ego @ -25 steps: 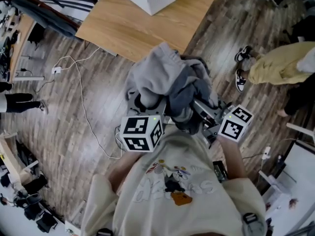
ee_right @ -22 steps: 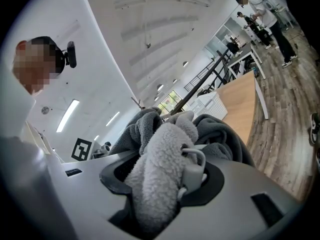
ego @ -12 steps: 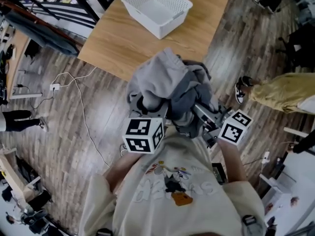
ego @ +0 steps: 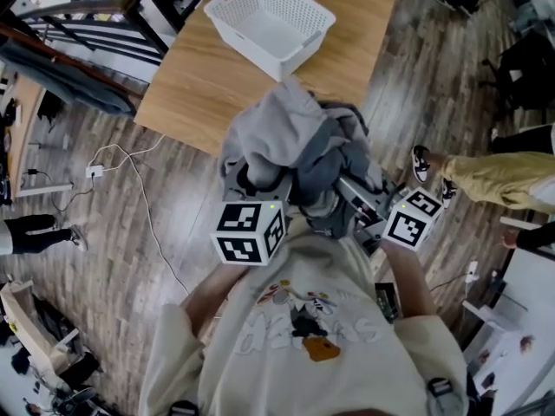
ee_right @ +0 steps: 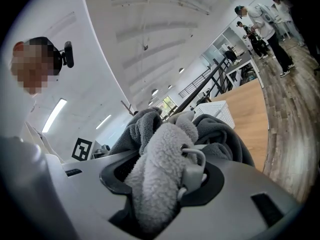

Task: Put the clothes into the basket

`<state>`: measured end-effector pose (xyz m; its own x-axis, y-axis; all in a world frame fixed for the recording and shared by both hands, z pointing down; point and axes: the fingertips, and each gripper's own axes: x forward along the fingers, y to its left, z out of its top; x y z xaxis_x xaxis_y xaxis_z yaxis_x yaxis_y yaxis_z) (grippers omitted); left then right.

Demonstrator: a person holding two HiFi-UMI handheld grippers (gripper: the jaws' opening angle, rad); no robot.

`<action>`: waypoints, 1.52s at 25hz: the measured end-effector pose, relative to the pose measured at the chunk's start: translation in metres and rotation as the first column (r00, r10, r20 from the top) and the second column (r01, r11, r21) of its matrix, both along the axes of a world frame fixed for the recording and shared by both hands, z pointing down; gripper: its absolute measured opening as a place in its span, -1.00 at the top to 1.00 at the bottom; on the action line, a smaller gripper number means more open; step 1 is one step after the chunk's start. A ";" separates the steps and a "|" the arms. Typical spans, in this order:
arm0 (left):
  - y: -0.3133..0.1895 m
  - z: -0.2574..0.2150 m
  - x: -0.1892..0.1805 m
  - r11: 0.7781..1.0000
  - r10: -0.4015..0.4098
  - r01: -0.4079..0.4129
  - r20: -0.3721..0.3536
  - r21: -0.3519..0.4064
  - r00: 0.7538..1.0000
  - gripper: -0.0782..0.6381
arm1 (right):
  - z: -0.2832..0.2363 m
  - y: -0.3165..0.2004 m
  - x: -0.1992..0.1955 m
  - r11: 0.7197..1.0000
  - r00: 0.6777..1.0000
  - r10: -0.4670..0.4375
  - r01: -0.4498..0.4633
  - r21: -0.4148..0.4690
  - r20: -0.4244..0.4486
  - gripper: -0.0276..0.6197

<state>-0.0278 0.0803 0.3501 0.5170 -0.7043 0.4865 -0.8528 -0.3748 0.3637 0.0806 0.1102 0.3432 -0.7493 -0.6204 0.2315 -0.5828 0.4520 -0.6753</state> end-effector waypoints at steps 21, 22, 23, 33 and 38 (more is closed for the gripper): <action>-0.073 -0.085 -0.028 0.983 -0.011 0.014 -0.014 0.186 1.000 0.01 | -0.083 -0.072 -0.027 0.984 0.999 0.031 -0.026 0.174 -0.024 0.25; -0.077 -0.089 -0.029 0.981 -0.015 0.017 -0.012 0.195 1.000 0.01 | -0.086 -0.077 -0.028 0.983 0.999 0.028 -0.023 0.184 -0.025 0.25; -0.080 -0.094 -0.031 0.979 -0.019 0.021 -0.009 0.205 1.000 0.01 | -0.090 -0.081 -0.029 0.981 0.999 0.024 -0.019 0.195 -0.025 0.25; -0.123 -0.142 -0.050 0.948 -0.100 0.106 -0.034 0.300 0.994 0.01 | -0.138 -0.134 -0.047 0.951 0.998 -0.053 0.063 0.302 -0.042 0.24; -0.159 -0.159 -0.047 0.937 -0.117 0.115 -0.013 0.329 0.993 0.01 | -0.153 -0.171 -0.044 0.942 0.997 -0.075 0.078 0.326 -0.024 0.24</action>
